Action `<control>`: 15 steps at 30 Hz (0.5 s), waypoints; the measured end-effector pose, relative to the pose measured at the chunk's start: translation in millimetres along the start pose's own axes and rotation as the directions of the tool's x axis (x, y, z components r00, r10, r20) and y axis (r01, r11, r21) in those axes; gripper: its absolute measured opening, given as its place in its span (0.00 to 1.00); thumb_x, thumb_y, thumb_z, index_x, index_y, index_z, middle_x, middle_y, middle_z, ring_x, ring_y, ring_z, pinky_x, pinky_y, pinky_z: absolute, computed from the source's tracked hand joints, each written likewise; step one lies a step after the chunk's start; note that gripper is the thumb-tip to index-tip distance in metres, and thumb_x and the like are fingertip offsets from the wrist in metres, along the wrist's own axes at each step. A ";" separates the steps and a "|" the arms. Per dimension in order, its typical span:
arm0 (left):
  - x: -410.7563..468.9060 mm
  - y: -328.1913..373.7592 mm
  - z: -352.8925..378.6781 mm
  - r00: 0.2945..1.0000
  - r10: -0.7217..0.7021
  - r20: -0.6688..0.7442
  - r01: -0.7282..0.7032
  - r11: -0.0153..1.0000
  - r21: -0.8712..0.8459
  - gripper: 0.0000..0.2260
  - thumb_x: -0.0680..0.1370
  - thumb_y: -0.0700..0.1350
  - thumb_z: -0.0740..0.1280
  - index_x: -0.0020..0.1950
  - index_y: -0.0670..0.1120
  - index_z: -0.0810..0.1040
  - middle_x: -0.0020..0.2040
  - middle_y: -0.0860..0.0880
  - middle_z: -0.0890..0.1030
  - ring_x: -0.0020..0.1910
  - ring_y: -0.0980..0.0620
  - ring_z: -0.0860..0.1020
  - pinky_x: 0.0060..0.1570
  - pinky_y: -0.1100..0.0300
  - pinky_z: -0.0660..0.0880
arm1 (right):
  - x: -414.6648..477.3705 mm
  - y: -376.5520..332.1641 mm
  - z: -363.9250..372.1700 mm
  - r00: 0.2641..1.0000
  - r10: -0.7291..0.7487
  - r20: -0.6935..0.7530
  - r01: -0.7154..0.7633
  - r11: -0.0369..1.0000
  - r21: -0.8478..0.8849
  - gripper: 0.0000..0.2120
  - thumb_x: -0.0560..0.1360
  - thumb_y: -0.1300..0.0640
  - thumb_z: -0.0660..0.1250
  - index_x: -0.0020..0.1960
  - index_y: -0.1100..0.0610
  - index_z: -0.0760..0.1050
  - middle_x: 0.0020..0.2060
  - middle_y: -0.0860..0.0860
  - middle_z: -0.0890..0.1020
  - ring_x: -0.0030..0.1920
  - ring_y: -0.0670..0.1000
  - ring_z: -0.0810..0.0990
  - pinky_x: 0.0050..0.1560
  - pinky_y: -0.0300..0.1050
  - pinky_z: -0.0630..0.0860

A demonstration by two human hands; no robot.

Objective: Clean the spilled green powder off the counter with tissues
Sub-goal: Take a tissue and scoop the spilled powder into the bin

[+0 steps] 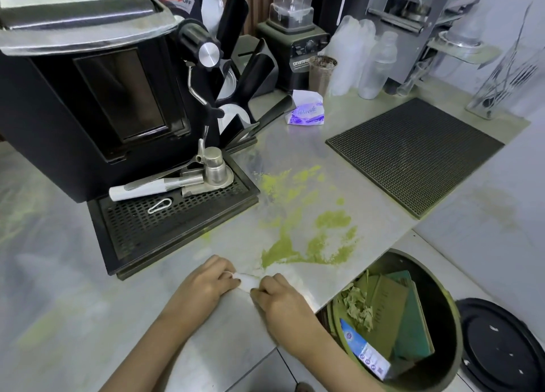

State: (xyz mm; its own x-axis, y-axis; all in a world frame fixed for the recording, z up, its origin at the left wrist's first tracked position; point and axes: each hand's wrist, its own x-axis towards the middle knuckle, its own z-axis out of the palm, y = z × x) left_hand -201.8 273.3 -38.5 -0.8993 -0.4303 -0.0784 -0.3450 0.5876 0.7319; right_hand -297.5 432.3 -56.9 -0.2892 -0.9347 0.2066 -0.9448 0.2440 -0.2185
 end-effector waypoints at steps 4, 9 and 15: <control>50.5 19.1 10.9 0.998 -0.069 -0.003 0.069 0.995 -0.067 0.03 0.73 0.43 0.66 0.40 0.47 0.74 0.43 0.53 0.73 0.44 0.56 0.73 0.45 0.60 0.67 | 19.1 18.6 -9.8 0.986 0.163 -0.037 -0.167 0.977 -0.130 0.14 0.48 0.61 0.77 0.29 0.53 0.76 0.29 0.47 0.74 0.31 0.48 0.75 0.31 0.34 0.66; 93.8 56.0 18.6 0.994 -0.113 0.008 0.113 0.987 -0.112 0.04 0.73 0.41 0.65 0.42 0.40 0.72 0.44 0.46 0.72 0.44 0.48 0.72 0.44 0.51 0.66 | 33.0 50.7 -23.1 0.947 0.305 -0.102 -0.313 0.947 -0.075 0.14 0.50 0.68 0.77 0.33 0.58 0.79 0.30 0.51 0.75 0.32 0.51 0.75 0.25 0.38 0.71; 39.6 33.7 16.5 0.990 -0.122 -0.067 0.113 0.987 -0.116 0.04 0.72 0.43 0.68 0.39 0.47 0.74 0.41 0.53 0.72 0.43 0.59 0.73 0.44 0.65 0.67 | 11.2 33.6 -19.1 0.994 0.068 -0.085 -0.073 0.996 -0.053 0.10 0.52 0.61 0.74 0.31 0.52 0.77 0.30 0.46 0.75 0.35 0.47 0.71 0.29 0.34 0.64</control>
State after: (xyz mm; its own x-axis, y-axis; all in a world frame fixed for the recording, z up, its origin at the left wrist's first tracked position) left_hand -253.5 287.3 -28.1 -0.8305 -0.5437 -0.1210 -0.4112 0.4519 0.7917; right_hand -335.4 435.0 -43.7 -0.3649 -0.8906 0.2714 -0.9281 0.3249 -0.1817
